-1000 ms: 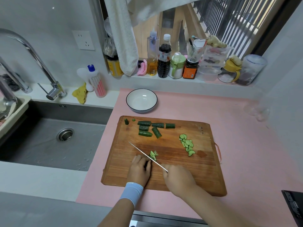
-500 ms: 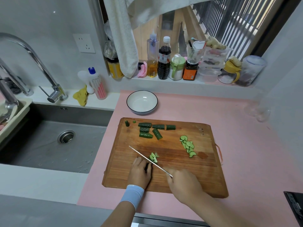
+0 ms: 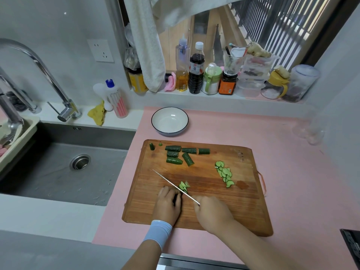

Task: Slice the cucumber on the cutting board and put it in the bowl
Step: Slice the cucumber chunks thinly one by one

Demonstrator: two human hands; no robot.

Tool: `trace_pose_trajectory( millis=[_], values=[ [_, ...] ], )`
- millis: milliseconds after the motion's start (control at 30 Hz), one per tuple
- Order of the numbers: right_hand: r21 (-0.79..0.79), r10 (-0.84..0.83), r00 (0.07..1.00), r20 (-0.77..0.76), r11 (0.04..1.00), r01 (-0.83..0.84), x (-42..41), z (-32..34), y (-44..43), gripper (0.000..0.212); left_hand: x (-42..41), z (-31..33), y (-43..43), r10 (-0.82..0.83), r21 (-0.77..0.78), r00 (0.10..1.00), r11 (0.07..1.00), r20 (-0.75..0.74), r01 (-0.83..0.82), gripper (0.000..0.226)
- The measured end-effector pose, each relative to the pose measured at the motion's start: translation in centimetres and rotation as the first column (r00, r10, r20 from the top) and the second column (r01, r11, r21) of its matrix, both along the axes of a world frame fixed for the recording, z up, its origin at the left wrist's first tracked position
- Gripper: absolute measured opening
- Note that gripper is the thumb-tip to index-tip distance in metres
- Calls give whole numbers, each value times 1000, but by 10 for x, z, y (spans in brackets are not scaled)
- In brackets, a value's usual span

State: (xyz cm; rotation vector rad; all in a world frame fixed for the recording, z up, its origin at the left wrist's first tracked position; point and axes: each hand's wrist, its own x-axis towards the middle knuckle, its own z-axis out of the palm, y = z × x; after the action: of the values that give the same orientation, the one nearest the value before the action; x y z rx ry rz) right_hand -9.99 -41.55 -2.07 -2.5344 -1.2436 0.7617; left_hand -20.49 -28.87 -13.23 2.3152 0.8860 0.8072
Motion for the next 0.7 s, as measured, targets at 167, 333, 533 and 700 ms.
trace_pose_trajectory(
  millis=[167, 333, 533, 700],
  values=[
    [-1, 15, 1000, 26, 1000, -15, -1, -2, 0, 24, 0, 1, 0, 1, 7, 1000, 1000, -1, -1, 7],
    [47, 37, 997, 69, 998, -40, -4, -1, -6, 32, -1, -1, 1, 3, 7, 1000, 1000, -30, -2, 12],
    [66, 18, 998, 57, 998, -22, -1, -3, -22, 25, 0, -1, 2, -2, -3, 999, 1000, -36, 2, 14],
    [47, 22, 999, 25, 999, -23, 3, -3, -20, 23, 0, 2, 2, -3, 17, 1000, 1000, -20, 4, 16]
  ],
)
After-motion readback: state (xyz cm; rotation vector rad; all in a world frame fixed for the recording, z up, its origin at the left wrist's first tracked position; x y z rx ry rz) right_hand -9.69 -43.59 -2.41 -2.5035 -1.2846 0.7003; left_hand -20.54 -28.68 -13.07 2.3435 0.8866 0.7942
